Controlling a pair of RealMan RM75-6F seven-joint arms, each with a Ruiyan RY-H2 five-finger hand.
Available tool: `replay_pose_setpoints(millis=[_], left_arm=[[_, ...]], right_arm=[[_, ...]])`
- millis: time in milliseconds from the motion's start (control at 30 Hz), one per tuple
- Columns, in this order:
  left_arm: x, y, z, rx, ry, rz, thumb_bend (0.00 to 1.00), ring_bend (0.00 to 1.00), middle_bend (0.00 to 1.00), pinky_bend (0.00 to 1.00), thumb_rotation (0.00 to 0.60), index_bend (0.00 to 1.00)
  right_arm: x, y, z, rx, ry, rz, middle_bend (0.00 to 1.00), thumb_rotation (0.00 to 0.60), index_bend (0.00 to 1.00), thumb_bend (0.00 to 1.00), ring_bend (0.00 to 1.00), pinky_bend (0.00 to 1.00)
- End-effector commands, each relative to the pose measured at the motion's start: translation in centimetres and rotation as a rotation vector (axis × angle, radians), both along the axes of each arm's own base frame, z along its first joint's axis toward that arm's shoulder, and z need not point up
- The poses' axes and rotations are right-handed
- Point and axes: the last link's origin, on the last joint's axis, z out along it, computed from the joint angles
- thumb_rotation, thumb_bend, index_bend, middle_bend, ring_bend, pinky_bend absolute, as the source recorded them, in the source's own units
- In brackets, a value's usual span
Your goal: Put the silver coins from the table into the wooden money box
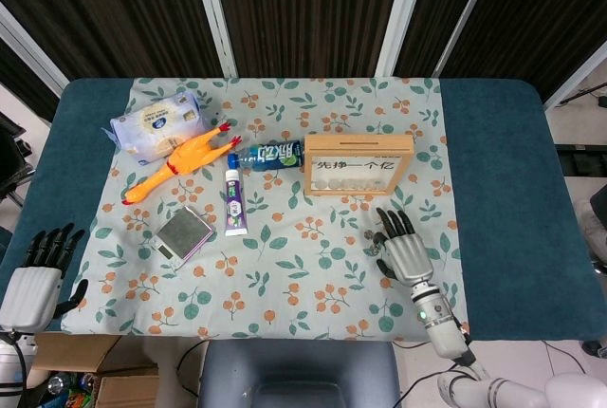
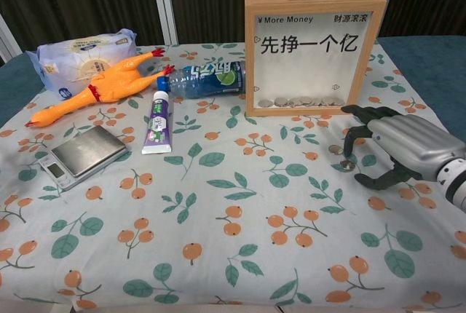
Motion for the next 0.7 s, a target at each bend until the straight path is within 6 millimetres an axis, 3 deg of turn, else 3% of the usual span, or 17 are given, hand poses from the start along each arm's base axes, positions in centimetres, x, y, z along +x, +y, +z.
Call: replay_pose_setpoints(millis=[33,400,700], left_arm=[[-0.04,-0.02,0.01,-0.001,0.000,0.002,0.37,0.00,0.00,0.00,0.600,0.00],[-0.13,-0.10,0.04,-0.001,-0.001,0.005,0.37,0.00,0.00,0.00,0.600,0.00],[-0.15,-0.09,-0.05,-0.007,-0.002,0.008,0.37,0.00,0.00,0.00,0.600,0.00]], right_arm=[[-0.01,0.00,-0.09,0.004,0.003,-0.001,0.01,0.600,0.54,0.37,0.00,0.00],[-0.07,-0.04,-0.52,0.031,0.023,-0.015,0.01,0.600,0.53,0.37,0.00,0.00],[0.19,-0.15,-0.63,0.024,0.013,-0.005,0.01,0.600,0.60,0.37,0.00,0.00]])
